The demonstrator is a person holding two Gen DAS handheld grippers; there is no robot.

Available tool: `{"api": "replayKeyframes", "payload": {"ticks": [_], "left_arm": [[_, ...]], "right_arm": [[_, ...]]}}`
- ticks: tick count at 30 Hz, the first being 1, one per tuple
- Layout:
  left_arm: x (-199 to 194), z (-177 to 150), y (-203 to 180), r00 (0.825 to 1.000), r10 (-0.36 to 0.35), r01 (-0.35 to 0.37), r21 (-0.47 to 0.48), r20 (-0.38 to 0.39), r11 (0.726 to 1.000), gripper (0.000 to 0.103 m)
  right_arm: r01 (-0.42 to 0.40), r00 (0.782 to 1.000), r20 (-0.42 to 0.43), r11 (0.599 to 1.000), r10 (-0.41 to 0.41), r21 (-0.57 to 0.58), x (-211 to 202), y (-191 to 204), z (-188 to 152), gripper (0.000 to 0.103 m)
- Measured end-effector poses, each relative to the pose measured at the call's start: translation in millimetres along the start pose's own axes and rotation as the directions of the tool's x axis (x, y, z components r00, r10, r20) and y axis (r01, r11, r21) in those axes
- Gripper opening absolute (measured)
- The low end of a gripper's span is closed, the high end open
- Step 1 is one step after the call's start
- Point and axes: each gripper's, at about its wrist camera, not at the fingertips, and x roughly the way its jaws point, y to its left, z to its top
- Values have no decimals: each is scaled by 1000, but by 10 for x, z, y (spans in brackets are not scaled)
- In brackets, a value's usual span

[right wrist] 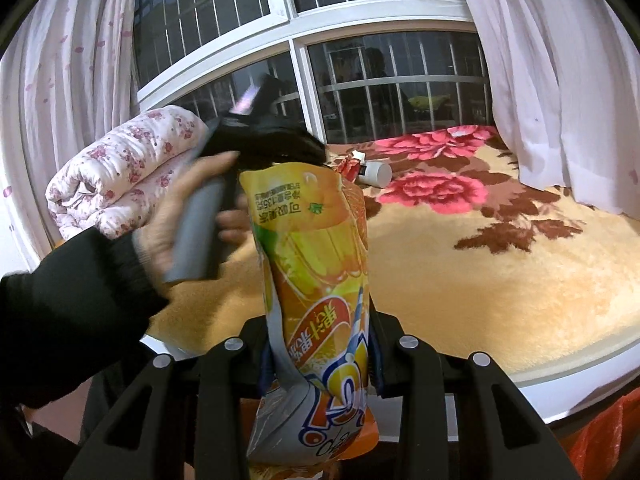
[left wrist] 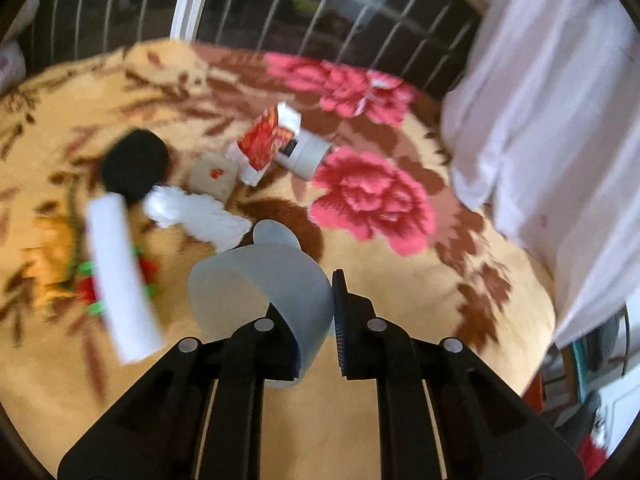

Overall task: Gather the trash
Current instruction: 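Lower both tools over the orange bucket and release the pouch and cup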

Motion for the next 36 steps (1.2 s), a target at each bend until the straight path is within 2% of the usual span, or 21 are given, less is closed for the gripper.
{"api": "replayKeyframes", "payload": {"ticks": [3,6,9,13,17,20,25,28,29,33,36], "left_arm": [[-469,-192,-60,998,-3,-2,80,56,997,12],[-983,-541,-79,992,28,-50,179,120,983,12],[-1348,-892,-39,987,63,-95,225,147,970,12],[-1640,-1314,70,992,66,-89,228,110,970,12],[-1772,-1801,116,993,104,-116,263,57,958,12],[-1706,-2139,167,992,123,-114,295,-12,949,12],[-1431,-2479,369,985,109,-65,291,-138,955,12],[-1183,-2618,526,972,100,-40,267,-213,963,12],[-1051,-2663,605,962,97,-31,251,-254,968,12],[-739,-2830,771,934,99,-22,219,-344,975,12],[-493,-2959,837,906,108,-19,217,-410,976,12]], "right_arm": [[-8,1000,1,1000,8,0,-22,64,33,35],[-15,1000,3,1000,16,-18,-59,149,63,35],[-16,1000,-7,999,16,-43,-71,237,88,35],[-47,998,-33,998,46,-31,-64,318,106,35],[-96,993,-70,995,95,-7,-88,421,66,35],[-129,985,-116,992,127,-8,-104,504,-4,35],[-147,967,-221,987,129,-67,-63,669,-227,35],[-147,944,-312,984,109,-101,77,734,-433,35],[-145,932,-347,985,104,-95,153,741,-519,35],[-141,900,-427,986,89,-91,399,744,-748,35],[-138,872,-483,986,76,-94,606,730,-887,35]]}}
